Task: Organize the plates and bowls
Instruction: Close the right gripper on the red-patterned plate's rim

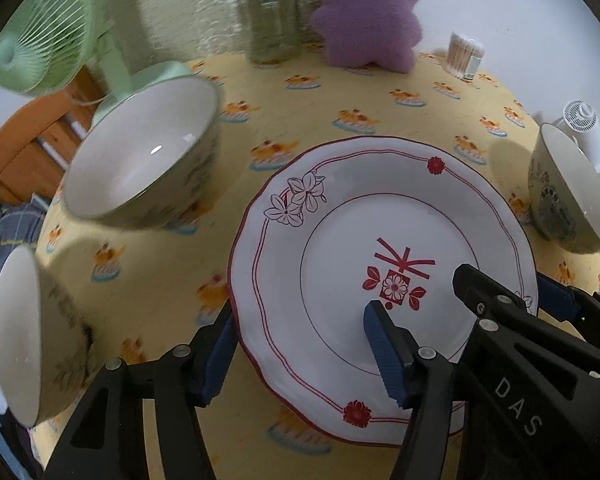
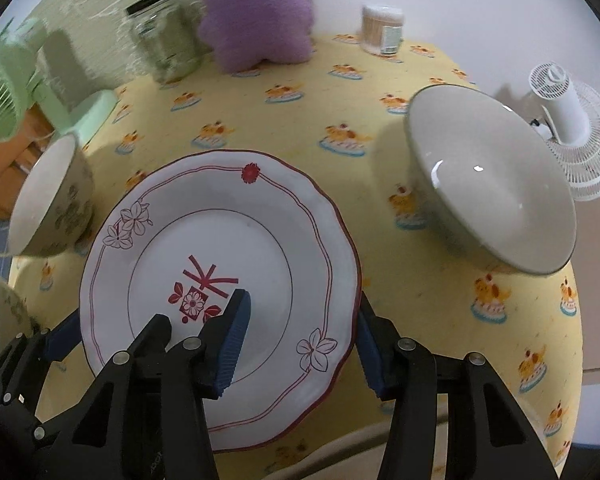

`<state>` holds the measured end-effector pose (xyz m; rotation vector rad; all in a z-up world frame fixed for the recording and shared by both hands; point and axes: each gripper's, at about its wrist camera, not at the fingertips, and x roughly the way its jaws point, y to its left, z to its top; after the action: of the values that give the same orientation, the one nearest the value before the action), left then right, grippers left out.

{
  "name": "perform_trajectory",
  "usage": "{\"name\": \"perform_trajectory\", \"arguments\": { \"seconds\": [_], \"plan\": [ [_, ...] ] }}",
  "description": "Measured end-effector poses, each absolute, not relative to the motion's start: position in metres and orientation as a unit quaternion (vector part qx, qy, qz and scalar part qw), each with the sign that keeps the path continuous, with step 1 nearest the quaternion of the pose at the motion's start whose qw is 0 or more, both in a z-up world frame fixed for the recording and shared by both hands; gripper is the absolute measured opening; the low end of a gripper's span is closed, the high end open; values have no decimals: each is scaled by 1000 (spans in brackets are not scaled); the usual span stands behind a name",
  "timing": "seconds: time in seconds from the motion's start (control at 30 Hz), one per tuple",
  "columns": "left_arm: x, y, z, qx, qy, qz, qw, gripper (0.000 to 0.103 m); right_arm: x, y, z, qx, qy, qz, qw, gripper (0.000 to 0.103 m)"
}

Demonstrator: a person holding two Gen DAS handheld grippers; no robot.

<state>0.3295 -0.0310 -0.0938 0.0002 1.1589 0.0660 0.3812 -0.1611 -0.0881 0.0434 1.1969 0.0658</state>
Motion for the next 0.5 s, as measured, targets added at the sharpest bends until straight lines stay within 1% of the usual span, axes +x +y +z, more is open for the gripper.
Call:
{"name": "perform_trajectory", "arguments": {
  "seconds": [0.5],
  "plan": [
    [270, 24, -97, -40, 574, 82, 814, 63, 331, -104, -89, -3, 594, 77, 801, 55]
  ]
}}
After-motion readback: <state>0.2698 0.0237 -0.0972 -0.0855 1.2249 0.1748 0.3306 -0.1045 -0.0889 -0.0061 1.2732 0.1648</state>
